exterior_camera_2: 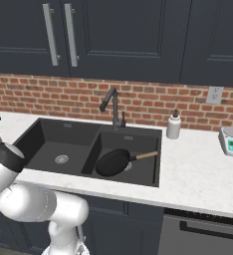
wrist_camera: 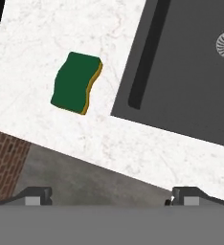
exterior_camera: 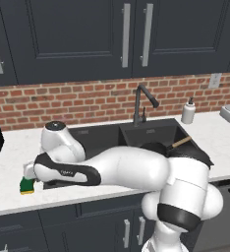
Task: Pick the pan and sponge and place them into the sink. Then turn on the water.
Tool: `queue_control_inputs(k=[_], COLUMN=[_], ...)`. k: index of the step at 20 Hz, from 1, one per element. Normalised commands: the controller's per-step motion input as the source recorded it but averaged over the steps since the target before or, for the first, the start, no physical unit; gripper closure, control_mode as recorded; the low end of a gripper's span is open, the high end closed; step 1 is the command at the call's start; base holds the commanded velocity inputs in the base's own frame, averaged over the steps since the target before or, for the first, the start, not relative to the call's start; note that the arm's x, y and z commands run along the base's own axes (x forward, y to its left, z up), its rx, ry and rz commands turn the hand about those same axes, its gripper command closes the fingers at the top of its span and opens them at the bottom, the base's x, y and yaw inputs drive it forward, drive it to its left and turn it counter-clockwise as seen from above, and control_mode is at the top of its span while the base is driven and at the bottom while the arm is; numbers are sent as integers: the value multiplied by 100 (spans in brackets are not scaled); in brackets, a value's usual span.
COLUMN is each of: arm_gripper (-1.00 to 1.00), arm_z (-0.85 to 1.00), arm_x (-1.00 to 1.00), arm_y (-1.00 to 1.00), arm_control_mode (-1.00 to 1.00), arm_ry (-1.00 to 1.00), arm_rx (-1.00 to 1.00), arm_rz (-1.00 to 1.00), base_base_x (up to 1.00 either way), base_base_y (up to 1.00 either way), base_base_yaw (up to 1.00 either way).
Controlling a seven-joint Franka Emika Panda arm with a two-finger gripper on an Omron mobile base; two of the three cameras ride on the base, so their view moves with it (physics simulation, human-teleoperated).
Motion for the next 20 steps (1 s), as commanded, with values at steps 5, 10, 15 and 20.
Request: queue_control_inputs(k=[5,10,15,20], arm_gripper=[-100,-100,-100,-100], arm_z=[-7,-6,-2,-5], arm_x=[18,24,16,1], arm_y=[40,42,36,16], arm_control_mode=[-100,-100,-100,-100], arm_ry=[-1,0,0,0], arm_rx=[0,0,0,0], arm_rz=[0,0,0,0], base_base_x=[0,0,0,0], base_base_y=[0,0,0,0], base_base_yaw=[0,0,0,0])
